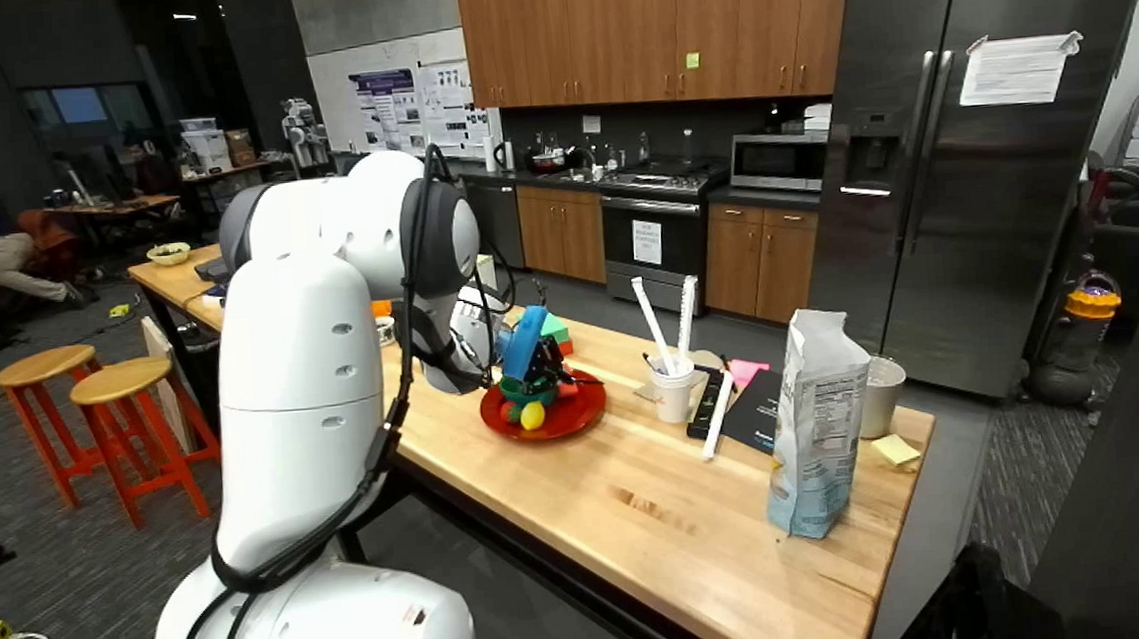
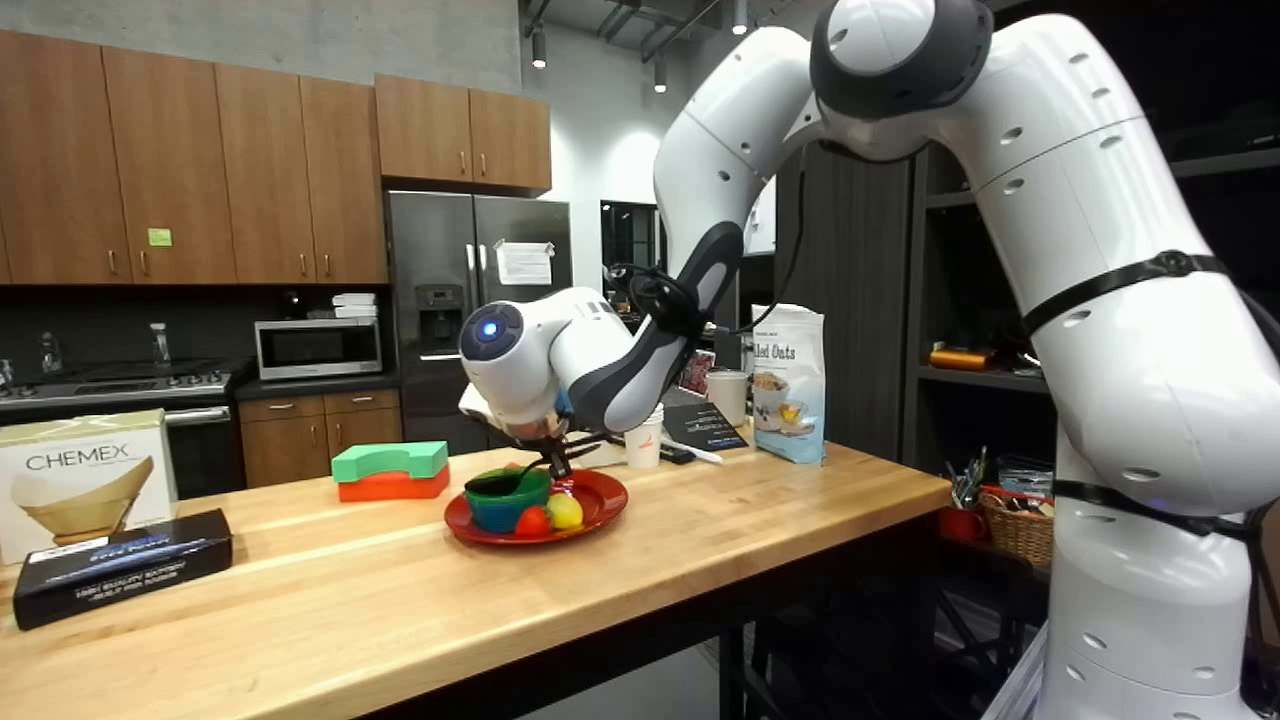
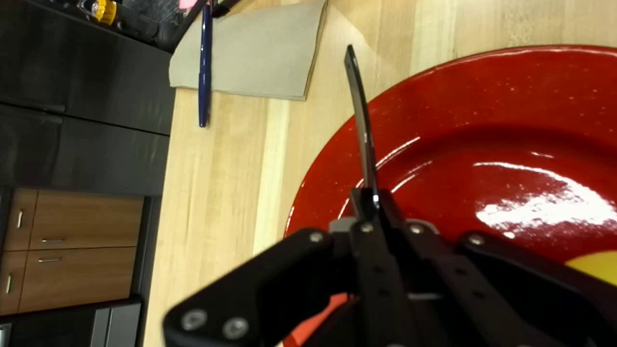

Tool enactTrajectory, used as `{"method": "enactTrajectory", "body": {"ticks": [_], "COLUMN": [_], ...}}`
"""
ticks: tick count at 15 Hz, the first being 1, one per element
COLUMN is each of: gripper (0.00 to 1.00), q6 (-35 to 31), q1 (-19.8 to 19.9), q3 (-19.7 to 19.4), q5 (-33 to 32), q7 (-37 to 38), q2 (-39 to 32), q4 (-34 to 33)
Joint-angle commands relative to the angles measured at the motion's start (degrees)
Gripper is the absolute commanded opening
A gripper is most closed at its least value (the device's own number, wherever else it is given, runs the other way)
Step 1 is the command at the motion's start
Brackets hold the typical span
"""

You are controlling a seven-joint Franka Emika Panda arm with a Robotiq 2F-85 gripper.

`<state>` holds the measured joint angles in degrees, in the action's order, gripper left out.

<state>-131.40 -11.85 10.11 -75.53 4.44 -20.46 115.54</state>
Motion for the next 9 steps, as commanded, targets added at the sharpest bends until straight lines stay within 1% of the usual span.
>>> {"method": "enactTrajectory", "body": {"ticks": [1,6,9], "gripper": [0.01,0.01,0.01], "q6": [2.43,3.81,4.67], "q1": [-1.3,-2.55,-2.66], "q3": [1.49,2.62,3.03], "q5": [1.85,0.47,1.46], "q7": [-1.26,-0.38,-0.72], "q2": [5.49,7.93,8.58], "q4": [3.74,4.8,4.96]}}
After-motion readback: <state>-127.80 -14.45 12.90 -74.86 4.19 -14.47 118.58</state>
